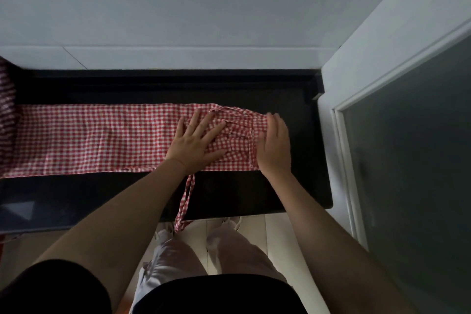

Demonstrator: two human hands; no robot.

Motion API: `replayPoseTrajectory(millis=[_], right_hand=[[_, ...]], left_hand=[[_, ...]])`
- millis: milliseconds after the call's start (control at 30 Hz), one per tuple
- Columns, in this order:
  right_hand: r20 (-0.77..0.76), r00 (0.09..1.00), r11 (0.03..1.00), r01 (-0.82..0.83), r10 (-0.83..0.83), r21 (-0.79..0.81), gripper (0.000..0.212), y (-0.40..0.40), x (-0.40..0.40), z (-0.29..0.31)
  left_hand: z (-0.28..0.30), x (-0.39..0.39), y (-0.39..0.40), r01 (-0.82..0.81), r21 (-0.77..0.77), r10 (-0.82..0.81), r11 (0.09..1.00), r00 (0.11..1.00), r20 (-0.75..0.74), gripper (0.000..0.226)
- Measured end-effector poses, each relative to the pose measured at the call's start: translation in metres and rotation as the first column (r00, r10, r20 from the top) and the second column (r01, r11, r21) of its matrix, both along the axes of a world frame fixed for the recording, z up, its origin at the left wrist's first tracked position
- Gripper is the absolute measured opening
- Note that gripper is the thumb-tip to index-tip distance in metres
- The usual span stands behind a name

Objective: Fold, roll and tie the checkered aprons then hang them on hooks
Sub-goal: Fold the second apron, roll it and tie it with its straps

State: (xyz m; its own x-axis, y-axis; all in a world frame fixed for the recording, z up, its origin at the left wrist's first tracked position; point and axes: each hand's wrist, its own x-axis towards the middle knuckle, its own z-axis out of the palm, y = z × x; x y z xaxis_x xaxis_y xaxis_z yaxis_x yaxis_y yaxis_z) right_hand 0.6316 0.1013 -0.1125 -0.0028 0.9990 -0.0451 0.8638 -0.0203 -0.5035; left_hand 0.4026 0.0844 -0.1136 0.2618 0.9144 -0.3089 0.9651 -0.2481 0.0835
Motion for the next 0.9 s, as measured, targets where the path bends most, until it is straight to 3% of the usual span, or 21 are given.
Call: replayPoseTrajectory(millis=[67,133,233,300,367,467,600,700,800,900], right_hand=[[-0.092,0.969,0.973,0.226,-0.229,-0.044,0.048,0.008,0.006,0.012],[-0.139,0.939,0.931,0.276,-0.314,-0.239,0.045,0.017,0.014,0.017],[-0.124,0.96,0.923,0.2,-0.252,-0.33,0.033,0.023,0.014,0.017],[-0.022,0.981,0.944,0.179,-0.193,-0.278,0.026,0.021,0.008,0.015],[0.073,0.984,0.958,0.173,-0.16,-0.23,0.029,0.019,0.003,0.014],[0.079,0.97,0.951,0.24,-0.229,-0.196,0.034,0.021,0.006,0.019],[-0.066,0.929,0.904,0.337,-0.365,-0.261,0.034,0.024,0.028,0.024],[-0.232,0.88,0.874,0.314,-0.415,-0.372,0.038,0.029,0.047,0.031],[-0.324,0.867,0.853,0.191,-0.379,-0.486,0.033,0.028,0.058,0.037],[-0.21,0.945,0.917,0.162,-0.25,-0.364,0.027,0.025,0.06,0.035]], left_hand=[[-0.001,-0.001,-0.001,-0.002,0.01,0.002,1.0,1.0,0.022,0.081],[0.002,0.002,-0.006,-0.064,0.066,0.055,0.996,0.99,0.13,0.085],[0.009,0.011,-0.012,-0.357,0.079,0.296,0.931,0.862,0.412,0.089],[0.013,0.017,-0.011,-0.45,0.035,0.394,0.893,0.815,0.426,0.085],[0.013,0.02,-0.008,-0.406,0.051,0.36,0.912,0.855,0.373,0.082],[0.013,0.022,-0.003,-0.237,0.053,0.212,0.97,0.932,0.295,0.071],[0.01,0.032,-0.001,-0.066,0.013,0.063,0.998,0.984,0.168,0.074],[0.009,0.042,-0.001,-0.115,0.102,0.092,0.988,0.973,0.21,0.059],[0.004,0.049,-0.002,-0.059,0.162,0.033,0.985,0.986,0.162,0.058],[-0.007,0.045,-0.003,0.009,0.086,-0.02,0.996,0.991,0.131,0.06]])
